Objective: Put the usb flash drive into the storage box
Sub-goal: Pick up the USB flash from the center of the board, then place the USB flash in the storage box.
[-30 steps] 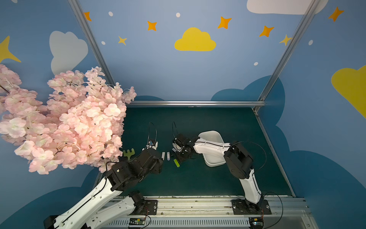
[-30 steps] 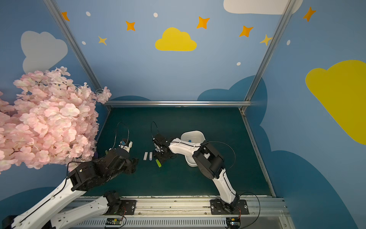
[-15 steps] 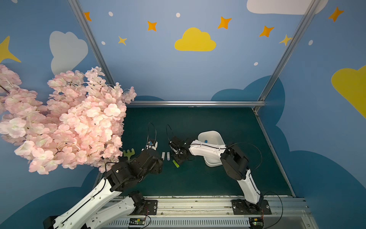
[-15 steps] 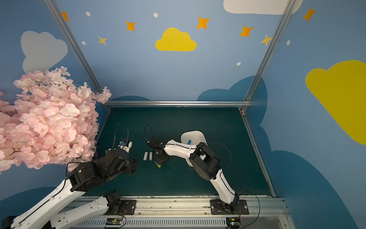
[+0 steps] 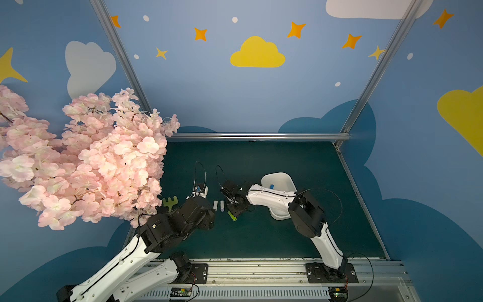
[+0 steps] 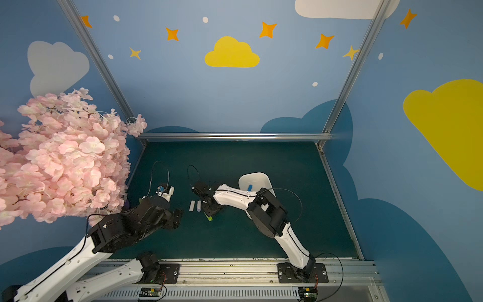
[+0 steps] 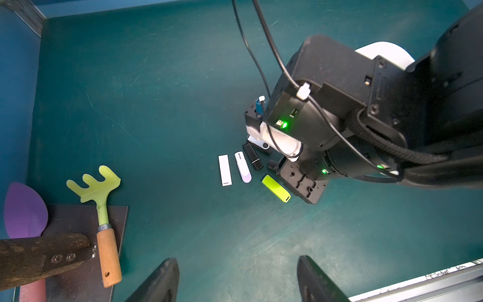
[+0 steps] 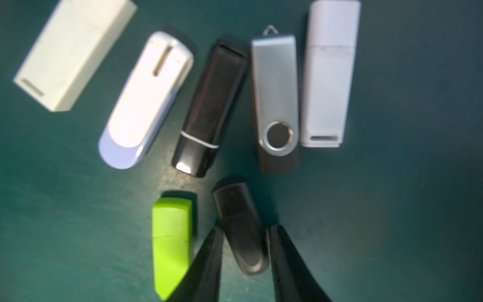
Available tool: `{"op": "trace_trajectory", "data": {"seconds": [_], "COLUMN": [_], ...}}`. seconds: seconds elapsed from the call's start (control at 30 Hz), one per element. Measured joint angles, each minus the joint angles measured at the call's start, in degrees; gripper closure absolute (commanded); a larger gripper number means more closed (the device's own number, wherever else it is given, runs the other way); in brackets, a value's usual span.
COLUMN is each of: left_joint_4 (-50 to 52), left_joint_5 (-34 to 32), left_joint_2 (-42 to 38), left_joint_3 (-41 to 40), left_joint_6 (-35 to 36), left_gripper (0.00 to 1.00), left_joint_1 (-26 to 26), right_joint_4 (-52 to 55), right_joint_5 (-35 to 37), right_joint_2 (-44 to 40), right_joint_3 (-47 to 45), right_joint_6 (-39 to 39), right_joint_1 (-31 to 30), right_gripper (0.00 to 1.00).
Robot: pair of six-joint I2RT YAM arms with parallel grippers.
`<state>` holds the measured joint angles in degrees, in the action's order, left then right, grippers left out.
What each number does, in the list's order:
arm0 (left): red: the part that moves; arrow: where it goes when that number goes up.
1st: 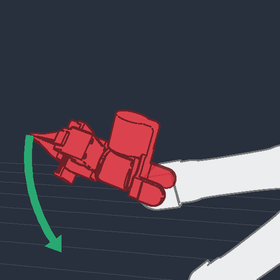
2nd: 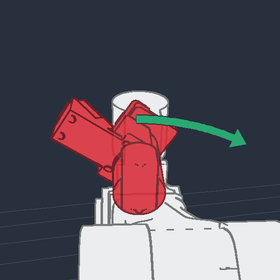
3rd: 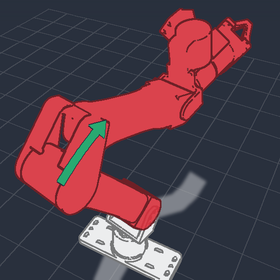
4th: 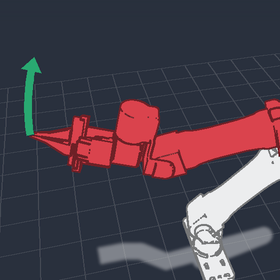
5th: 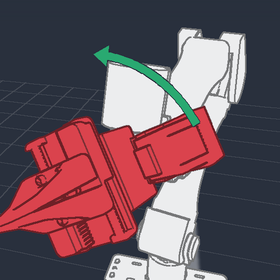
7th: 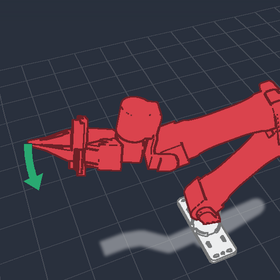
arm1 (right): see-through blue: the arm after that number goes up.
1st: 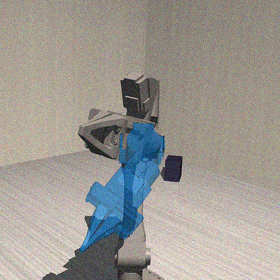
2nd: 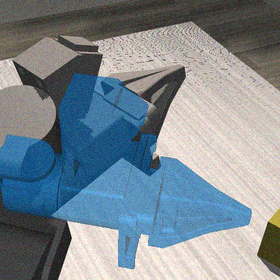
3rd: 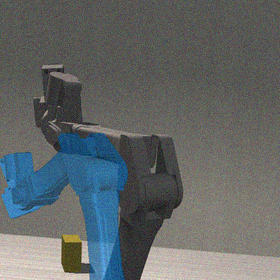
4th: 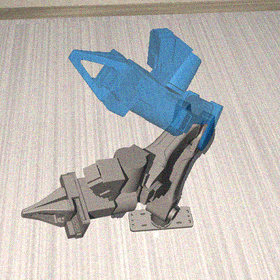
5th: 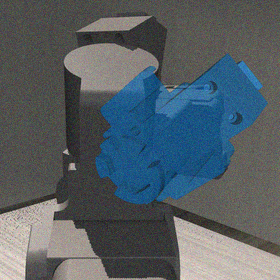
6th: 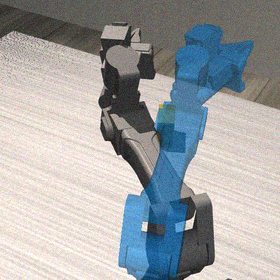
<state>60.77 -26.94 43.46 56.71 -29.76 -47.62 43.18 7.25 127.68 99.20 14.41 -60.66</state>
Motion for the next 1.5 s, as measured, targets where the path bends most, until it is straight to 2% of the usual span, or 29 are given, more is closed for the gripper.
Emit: {"op": "trace_trajectory", "data": {"seconds": [0.17,0.43,0.6,0.8,0.97,1.1,1.27,1.5], "left_joint_4": [0.0,0.0,0.0,0.0,-0.1,-0.2,-0.4,-0.4], "left_joint_5": [0.0,0.0,0.2,0.3,0.3,0.3,0.4,0.6], "left_joint_2": [-0.1,-0.5,-0.7,-0.7,-1.3,-1.7,-0.9,-0.3], "left_joint_3": [0.0,0.0,-0.1,-0.2,-0.3,-0.3,-0.3,-0.3], "left_joint_6": [0.0,0.0,0.0,0.0,0.0,0.0,0.0,0.2], "left_gripper": [0.25,0.25,0.24,0.25,0.24,0.24,0.24,0.23], "left_joint_1": [0.0,0.0,0.0,0.0,0.0,0.0,0.0,0.0], "right_joint_4": [0.7,-3.2,-6.2,-9.8,-12.9,-14.1,-14.2,-12.7], "right_joint_5": [0.2,0.5,1.2,0.6,-1.7,-1.5,-0.3,-0.4], "right_joint_2": [0.4,-2.0,-7.9,-21.6,-33.0,-38.0,-36.5,-25.4], "right_joint_3": [0.8,-3.3,-11.5,-19.0,-22.1,-25.6,-31.1,-29.7], "right_joint_6": [-0.5,-1.3,-1.7,-2.4,-2.4,0.3,4.4,6.6], "right_joint_1": [-0.4,-0.4,0.3,2.9,8.2,18.0,27.7,29.7], "right_gripper": [0.86,0.95,0.97,0.97,0.96,0.95,0.95,0.96]}}
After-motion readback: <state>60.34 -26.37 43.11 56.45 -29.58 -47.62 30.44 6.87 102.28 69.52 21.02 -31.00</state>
